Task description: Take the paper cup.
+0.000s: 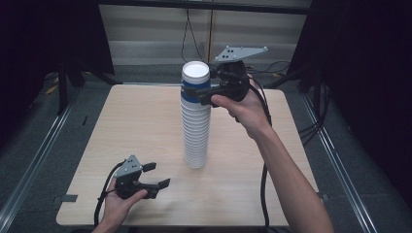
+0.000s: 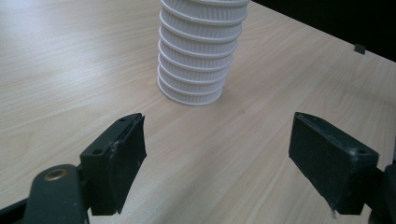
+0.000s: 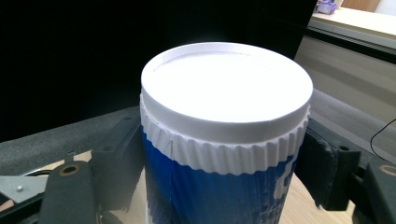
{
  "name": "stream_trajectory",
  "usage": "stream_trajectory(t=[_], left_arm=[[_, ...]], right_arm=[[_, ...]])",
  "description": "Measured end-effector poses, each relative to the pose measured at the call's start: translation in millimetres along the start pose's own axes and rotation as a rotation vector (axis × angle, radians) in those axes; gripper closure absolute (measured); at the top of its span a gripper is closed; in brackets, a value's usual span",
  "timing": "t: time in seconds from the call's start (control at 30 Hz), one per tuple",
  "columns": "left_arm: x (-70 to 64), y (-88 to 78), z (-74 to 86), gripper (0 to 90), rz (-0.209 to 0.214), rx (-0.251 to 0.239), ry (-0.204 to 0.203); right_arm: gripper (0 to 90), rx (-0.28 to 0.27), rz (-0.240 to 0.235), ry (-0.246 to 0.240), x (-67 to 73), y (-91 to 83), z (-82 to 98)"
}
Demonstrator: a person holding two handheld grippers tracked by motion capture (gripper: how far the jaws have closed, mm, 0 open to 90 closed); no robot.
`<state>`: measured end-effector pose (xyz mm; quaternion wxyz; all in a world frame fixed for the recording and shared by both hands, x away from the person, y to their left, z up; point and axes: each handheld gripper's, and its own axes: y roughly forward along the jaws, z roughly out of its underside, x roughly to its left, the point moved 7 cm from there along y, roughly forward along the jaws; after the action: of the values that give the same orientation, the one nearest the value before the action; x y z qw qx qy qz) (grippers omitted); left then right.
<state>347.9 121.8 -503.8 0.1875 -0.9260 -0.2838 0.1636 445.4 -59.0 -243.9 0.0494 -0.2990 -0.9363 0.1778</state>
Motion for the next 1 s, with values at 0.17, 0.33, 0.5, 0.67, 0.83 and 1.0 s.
stream_trajectory(t=[0.17, 0.33, 0.5, 0.67, 0.83, 1.0], left_arm=[[0.0, 0.6, -0.1, 18.6, 0.002, 0.000, 0.000], [0.1, 1.0, 0.1, 18.9, -0.002, 0.003, 0.004], [-0.3, 1.3, 0.3, 19.1, 0.001, 0.005, 0.005], [-0.5, 1.4, 0.3, 19.1, 0.001, 0.006, 0.003], [0.3, 1.5, 0.9, 20.4, -0.008, 0.010, 0.001], [0.1, 1.4, 0.7, 20.7, -0.004, 0.008, 0.000]], right_arm=[[24.1, 0.006, 0.001, -0.001, 0.3, 0.1, -0.9], [24.3, -0.020, -0.005, 0.006, -0.8, -2.2, -5.1], [24.4, -0.037, -0.004, 0.007, -1.7, -5.7, -10.0], [24.8, -0.064, 0.001, 0.006, -1.3, -8.7, -18.4], [25.0, -0.084, -0.001, 0.011, -0.8, -10.5, -24.7], [25.1, -0.097, -0.005, 0.021, -1.7, -11.8, -29.3]])
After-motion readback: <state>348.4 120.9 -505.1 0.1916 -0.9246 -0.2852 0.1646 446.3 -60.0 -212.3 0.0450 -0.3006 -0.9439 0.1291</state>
